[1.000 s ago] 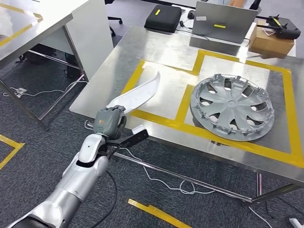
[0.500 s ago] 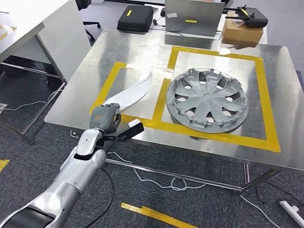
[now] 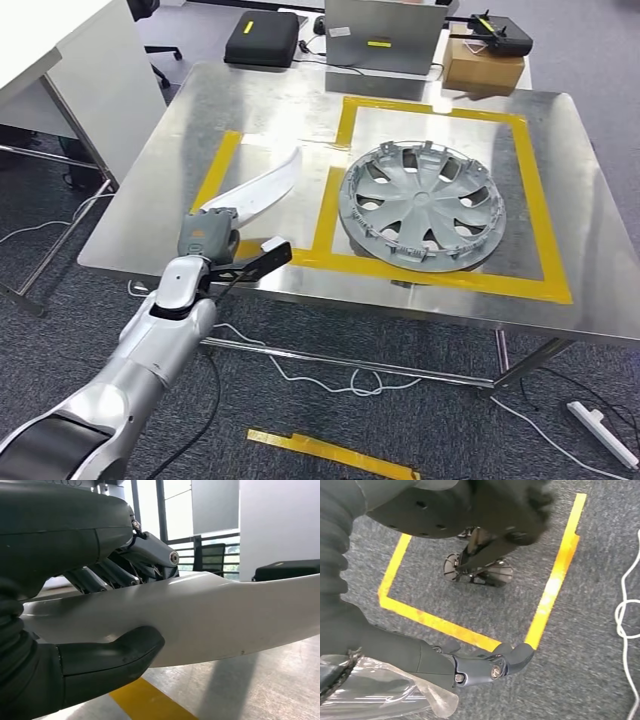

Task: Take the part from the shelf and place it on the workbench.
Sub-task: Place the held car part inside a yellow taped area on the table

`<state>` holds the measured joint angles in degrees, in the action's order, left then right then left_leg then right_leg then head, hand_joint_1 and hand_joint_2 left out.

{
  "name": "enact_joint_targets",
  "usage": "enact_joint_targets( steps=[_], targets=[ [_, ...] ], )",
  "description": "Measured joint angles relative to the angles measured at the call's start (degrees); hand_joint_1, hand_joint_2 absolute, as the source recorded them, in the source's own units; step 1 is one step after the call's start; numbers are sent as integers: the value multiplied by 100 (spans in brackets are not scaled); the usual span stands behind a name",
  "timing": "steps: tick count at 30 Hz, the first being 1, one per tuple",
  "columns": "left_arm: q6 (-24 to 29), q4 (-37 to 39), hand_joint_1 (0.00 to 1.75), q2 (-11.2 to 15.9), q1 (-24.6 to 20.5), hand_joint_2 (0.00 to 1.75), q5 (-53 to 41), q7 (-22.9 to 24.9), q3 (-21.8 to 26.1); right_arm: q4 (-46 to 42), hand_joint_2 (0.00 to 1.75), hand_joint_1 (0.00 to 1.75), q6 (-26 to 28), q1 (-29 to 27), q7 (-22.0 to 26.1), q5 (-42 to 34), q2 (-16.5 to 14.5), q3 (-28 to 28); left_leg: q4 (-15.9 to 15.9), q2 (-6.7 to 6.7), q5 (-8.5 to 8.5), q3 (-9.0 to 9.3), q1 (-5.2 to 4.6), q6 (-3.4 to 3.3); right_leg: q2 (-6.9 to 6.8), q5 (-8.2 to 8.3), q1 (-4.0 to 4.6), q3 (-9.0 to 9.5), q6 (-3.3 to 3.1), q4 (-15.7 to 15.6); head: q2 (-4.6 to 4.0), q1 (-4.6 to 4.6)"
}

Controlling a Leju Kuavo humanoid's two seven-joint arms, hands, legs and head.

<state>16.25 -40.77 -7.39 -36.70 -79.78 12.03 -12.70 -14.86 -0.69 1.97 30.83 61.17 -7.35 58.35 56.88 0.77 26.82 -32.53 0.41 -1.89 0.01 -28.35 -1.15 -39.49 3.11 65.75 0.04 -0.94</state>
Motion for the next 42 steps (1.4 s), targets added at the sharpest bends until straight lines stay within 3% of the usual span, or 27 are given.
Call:
enact_joint_targets(
  steps=[2,3,5,7,10,13,17,24,28,29,33,42],
  targets=[
    [-67,55,175,8,-44,175,-24,18,38,0,175,0,-45,18,46,4,7,2,38,10,29,-14,-25,59,-46,197,0,384,-25,-673,0,1],
    [-112,86,175,16,-69,175,-39,31,51,0,175,0,-60,26,58,8,7,2,59,11,42,-26,-39,81,-56,207,3,468,-51,-815,0,4],
    [-180,152,175,39,-97,175,-97,74,67,1,175,0,-80,32,68,23,6,1,82,13,45,-37,-54,42,-39,197,5,488,-96,-844,0,12],
    [-197,210,175,61,-111,175,-164,132,81,2,175,0,-93,28,68,43,5,4,77,16,36,-30,-54,-28,-24,198,12,486,-102,-846,0,11],
    [-247,304,175,78,-172,175,-299,217,94,2,175,0,-104,35,68,76,5,12,50,21,22,-20,-44,-40,-15,190,33,482,-133,-842,0,11],
    [-335,394,175,90,-221,175,-475,287,95,2,175,0,-120,44,70,103,5,14,33,21,11,-17,-28,4,-19,184,54,479,-171,-837,0,10],
    [-378,472,175,104,-241,175,-556,327,95,2,175,0,-138,54,71,109,5,15,26,21,9,-19,-8,175,-21,182,64,470,-182,-819,0,8],
    [-406,540,175,121,-254,175,-638,349,95,2,175,0,-148,62,96,118,5,16,32,21,7,-24,-23,195,-23,195,50,472,-192,-818,0,7],
    [-441,592,0,153,-277,175,-779,372,96,2,0,0,-161,64,157,165,-5,16,44,21,8,-27,-30,194,-24,199,45,474,-191,-819,0,7],
    [-421,603,0,159,-281,175,-792,350,99,2,0,0,-162,64,170,180,-9,16,46,21,8,-28,-30,194,-25,200,45,474,-190,-819,0,7],
    [-220,617,0,156,-286,0,-799,156,142,2,0,0,-161,62,202,228,-30,16,49,21,9,-29,-31,193,-26,200,43,474,-190,-819,0,7],
    [178,351,0,-26,-229,0,-110,-668,234,2,0,0,-153,54,230,314,-91,16,49,21,9,-29,-31,192,-26,200,42,473,-190,-819,0,7]
  ],
)
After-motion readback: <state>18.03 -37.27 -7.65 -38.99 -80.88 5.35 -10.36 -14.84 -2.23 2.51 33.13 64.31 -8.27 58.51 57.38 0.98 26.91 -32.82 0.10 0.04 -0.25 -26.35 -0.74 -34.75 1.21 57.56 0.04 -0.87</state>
